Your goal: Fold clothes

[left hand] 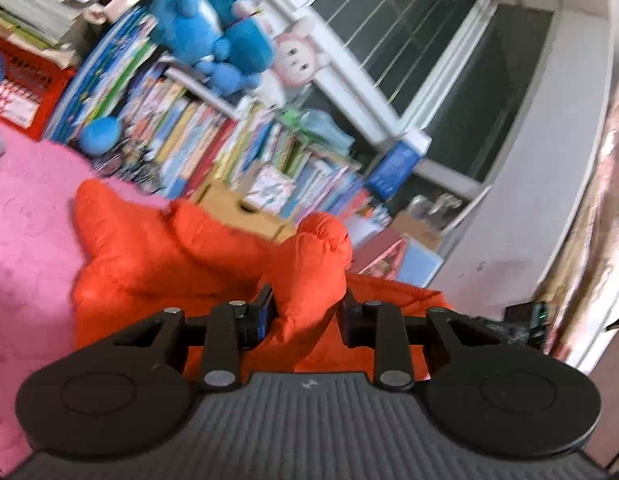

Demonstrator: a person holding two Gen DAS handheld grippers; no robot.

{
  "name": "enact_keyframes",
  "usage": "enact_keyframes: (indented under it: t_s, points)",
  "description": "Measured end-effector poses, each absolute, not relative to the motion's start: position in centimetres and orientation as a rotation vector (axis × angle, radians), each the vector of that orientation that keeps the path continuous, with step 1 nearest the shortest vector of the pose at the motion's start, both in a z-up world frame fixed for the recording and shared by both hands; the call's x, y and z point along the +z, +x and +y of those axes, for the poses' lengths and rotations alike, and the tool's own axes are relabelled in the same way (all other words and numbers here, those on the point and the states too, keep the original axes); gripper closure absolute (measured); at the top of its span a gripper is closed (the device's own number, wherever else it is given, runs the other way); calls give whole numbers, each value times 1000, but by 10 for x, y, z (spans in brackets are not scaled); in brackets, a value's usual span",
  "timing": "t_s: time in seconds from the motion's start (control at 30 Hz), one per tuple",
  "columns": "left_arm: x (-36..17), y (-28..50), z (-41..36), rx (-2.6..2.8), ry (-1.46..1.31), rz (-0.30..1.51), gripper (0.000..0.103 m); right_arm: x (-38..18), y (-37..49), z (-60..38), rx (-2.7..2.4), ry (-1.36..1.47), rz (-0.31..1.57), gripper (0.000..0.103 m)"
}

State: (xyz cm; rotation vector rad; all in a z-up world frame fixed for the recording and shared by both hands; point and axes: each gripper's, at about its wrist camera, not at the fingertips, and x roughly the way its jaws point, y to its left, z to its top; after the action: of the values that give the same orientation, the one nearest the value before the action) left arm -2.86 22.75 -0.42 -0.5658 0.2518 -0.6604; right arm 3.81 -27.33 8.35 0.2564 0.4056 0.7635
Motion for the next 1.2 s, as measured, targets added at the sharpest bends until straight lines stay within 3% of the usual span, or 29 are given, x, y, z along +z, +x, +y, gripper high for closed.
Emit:
enact_keyframes:
  t_s: [0.23, 0.4, 0.63, 0.7, 0.87, 0.97, 1.03, 1.1, 1.13, 1.17, 1.2]
  points:
    - [50, 16, 248, -667, -519, 69, 74, 135, 73, -255, 725, 224, 257, 86]
    - [57, 115, 268, -454, -568, 143, 73, 161, 162, -231, 597, 200, 241, 86]
    - [9, 208, 255, -161, -475, 359, 73, 99, 276, -194, 398, 111, 465, 86]
    - [-3, 220, 250, -93, -415, 406, 73, 77, 289, -184, 338, 32, 504, 81]
    - [-25, 234, 239, 78, -260, 519, 46, 29, 293, -157, 247, -221, 559, 70]
    - [-24, 229, 233, 179, -182, 524, 44, 12, 290, -145, 219, -321, 543, 65]
    - [-18, 220, 227, 242, -128, 508, 44, 19, 282, -146, 189, -320, 516, 58]
    - [-5, 201, 214, 281, -61, 447, 40, 38, 269, -156, 165, -268, 441, 34]
    - [2, 189, 206, 287, -22, 403, 34, 48, 258, -164, 175, -218, 395, 26]
    - [9, 176, 197, 293, 17, 358, 26, 57, 247, -172, 193, -165, 355, 12]
    - [14, 164, 188, 287, 53, 317, 25, 64, 234, -178, 212, -117, 319, 5]
